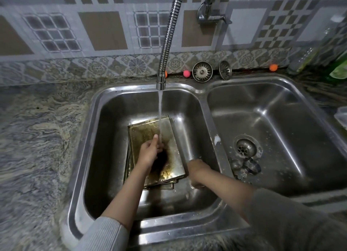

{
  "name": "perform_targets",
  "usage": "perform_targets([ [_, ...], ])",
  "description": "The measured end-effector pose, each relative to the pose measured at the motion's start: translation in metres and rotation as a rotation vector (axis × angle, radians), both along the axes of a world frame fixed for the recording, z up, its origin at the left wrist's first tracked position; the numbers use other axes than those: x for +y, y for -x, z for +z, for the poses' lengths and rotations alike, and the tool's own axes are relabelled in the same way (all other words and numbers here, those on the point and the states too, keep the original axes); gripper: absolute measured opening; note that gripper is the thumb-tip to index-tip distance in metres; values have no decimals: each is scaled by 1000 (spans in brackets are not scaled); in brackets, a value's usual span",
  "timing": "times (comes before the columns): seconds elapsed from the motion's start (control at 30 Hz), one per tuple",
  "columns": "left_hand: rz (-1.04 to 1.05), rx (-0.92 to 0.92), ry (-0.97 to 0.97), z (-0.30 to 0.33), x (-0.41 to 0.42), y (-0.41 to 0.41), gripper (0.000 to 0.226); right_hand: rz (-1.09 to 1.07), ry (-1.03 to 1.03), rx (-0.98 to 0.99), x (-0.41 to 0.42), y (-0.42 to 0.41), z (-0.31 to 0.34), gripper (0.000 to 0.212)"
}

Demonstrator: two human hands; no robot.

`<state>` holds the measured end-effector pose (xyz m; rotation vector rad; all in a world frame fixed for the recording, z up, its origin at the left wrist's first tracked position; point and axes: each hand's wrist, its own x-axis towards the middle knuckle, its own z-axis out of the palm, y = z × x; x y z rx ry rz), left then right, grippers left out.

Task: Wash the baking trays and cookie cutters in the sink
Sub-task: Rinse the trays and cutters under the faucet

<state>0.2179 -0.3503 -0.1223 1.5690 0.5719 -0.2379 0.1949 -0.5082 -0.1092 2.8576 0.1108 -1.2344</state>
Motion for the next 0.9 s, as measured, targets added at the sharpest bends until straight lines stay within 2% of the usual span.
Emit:
perform_targets([
  [0.1, 23, -17, 21, 3, 1, -2, 35, -42, -98, -45, -9, -16, 32, 45],
  [0.23, 31, -17, 59, 7, -1, -9, 35, -199, -489, -226, -20, -33, 53, 71],
  [0.3, 5, -27, 102, 11, -1, -12, 35, -274, -676, -284, -17, -37, 56, 75],
  [0.4, -57, -75, 188, 18, 1, -14, 31, -346, -850, -343, -5, -45, 55, 77],
  [0.63, -125, -178, 339, 30, 12, -17, 29, -546, -1083, -404, 22, -62, 54, 64],
  [0.9, -128, -198, 314, 32, 17, -21, 36, -650, -1198, -402, 29, -67, 43, 61],
])
